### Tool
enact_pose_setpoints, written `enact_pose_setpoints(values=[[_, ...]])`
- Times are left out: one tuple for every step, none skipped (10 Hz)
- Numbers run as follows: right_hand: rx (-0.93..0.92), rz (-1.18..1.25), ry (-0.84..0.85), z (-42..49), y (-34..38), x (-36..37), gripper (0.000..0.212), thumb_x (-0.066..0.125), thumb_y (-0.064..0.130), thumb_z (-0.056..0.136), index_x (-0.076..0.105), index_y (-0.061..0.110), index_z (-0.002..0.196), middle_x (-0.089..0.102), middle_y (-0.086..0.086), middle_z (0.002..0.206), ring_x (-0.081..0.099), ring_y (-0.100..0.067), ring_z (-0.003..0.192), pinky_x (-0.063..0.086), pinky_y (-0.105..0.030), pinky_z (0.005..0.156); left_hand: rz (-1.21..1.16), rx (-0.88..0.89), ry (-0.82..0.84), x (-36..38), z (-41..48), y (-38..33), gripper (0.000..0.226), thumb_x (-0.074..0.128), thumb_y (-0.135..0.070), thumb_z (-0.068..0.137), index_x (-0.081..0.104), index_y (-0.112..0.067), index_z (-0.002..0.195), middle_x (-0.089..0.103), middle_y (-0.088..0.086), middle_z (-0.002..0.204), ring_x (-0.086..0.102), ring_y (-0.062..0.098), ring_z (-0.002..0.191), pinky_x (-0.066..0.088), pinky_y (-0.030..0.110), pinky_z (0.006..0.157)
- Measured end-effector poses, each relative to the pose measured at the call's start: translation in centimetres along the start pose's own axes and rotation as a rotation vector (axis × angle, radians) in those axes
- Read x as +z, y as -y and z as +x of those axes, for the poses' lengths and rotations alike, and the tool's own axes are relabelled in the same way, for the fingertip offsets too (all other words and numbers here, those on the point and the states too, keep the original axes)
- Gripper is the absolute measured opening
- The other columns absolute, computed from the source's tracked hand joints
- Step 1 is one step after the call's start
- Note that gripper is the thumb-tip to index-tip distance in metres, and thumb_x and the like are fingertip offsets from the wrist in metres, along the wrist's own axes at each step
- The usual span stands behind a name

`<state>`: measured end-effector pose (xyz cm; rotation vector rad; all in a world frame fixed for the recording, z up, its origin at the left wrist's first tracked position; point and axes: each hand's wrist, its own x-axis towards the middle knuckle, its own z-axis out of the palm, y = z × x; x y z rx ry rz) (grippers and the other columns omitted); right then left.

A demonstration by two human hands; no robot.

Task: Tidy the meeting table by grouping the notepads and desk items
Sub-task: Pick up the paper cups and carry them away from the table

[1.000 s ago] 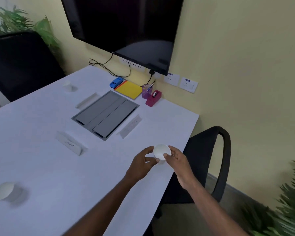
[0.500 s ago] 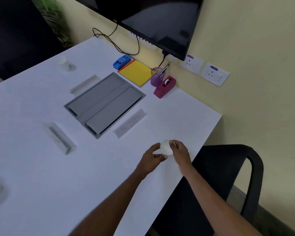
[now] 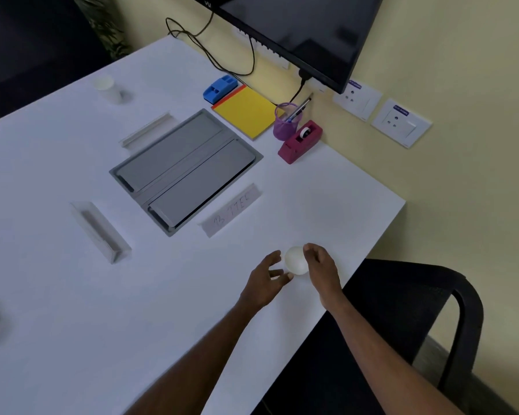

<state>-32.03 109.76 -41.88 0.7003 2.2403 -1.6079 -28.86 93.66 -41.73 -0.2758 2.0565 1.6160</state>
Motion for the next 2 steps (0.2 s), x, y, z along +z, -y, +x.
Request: enact_pose_setpoints(values=[[-0.017, -0.062, -0.029, -0.5, 0.8, -0.5, 0.033, 0.048, 0.042, 0.102, 0.058, 0.024, 0.128, 0.061, 0.005, 0.127, 0.055, -0.019, 0.122, 0.044, -0.030, 0.094, 0.026, 0.006, -0.044, -1.2, -0.7, 0.1, 0.071, 0.074, -0.030, 0.090, 0.039, -0.018, 0.152, 0.046, -0.001, 0.153, 0.057, 0.016, 0.125, 0.049, 0.006, 0.076], [-0.098, -0.141, -0.083, -1.2, 0.9, -0.6, 0.042, 0.045, 0.044, 0.103, 0.055, 0.019, 0.135, 0.058, 0.001, 0.137, 0.051, -0.021, 0.130, 0.044, -0.033, 0.103, 0.035, 0.053, -0.077, -1.6, -1.9, 1.0, 0.067, 0.073, -0.031, 0.091, 0.041, -0.021, 0.150, 0.047, -0.003, 0.153, 0.053, 0.020, 0.133, 0.050, 0.016, 0.093]])
